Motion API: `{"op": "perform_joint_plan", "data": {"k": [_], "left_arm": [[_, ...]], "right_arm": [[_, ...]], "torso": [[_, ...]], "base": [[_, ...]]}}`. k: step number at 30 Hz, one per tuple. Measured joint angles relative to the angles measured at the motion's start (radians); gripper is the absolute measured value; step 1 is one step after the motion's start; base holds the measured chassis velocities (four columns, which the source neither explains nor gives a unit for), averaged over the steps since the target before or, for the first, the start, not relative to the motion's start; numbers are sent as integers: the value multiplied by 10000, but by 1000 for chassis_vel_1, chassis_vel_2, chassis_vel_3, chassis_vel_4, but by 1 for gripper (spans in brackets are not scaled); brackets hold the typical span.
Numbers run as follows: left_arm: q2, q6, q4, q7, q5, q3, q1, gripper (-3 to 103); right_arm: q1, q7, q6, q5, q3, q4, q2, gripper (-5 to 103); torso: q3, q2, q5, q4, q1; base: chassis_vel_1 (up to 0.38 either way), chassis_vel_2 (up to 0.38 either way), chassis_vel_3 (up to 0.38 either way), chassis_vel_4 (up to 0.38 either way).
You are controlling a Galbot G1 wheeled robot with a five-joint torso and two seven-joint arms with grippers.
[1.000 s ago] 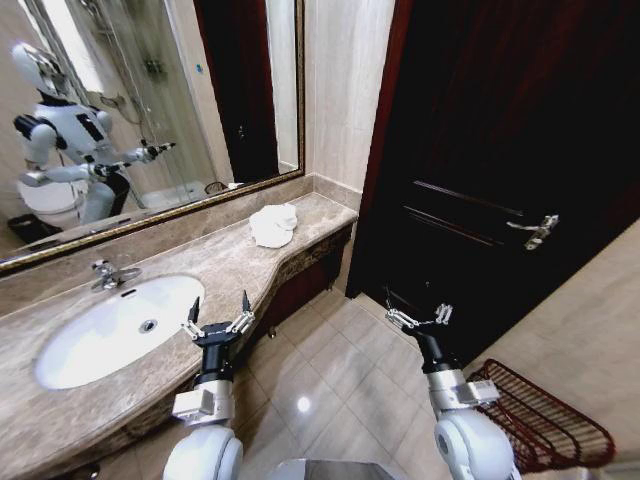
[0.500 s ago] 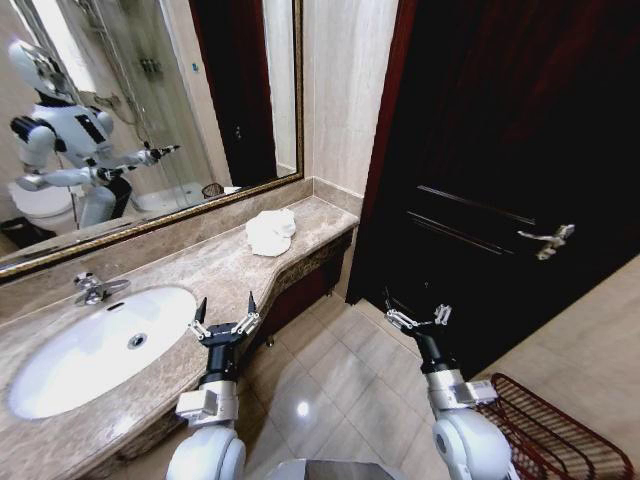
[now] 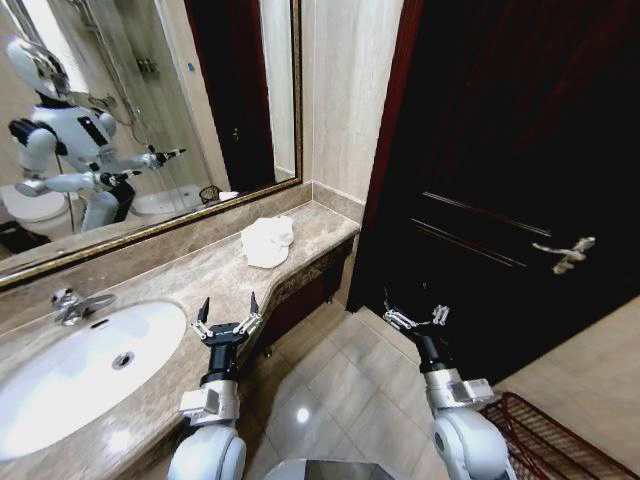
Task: Discard the used towel into the hamper.
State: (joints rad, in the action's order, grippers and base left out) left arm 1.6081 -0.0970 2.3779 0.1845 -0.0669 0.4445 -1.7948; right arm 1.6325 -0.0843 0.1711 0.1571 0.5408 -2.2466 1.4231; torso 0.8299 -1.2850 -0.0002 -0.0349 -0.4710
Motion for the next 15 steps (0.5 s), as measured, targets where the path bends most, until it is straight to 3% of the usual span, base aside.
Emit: {"op": "perform_joint_plan", "data": {"k": [7, 10, 15], "left_arm": [[0, 95, -68, -44, 236, -4, 72, 100], [0, 474, -147, -3, 969, -7, 253, 100], [1, 924, -379, 192, 1462, 86, 629, 101]], "right_arm": [[13, 16, 105, 0, -7, 111, 4, 100], [11, 2, 451, 32, -20, 278, -60, 100], [136, -168, 683, 29, 28, 401, -235, 100]], "torso": [[0, 1, 2, -1, -1], [1, 1, 3, -1, -3], [2, 2, 3, -3, -7]], "base": [[-179, 171, 177, -176], [-147, 148, 151, -154], [-110, 113, 122, -60]]}}
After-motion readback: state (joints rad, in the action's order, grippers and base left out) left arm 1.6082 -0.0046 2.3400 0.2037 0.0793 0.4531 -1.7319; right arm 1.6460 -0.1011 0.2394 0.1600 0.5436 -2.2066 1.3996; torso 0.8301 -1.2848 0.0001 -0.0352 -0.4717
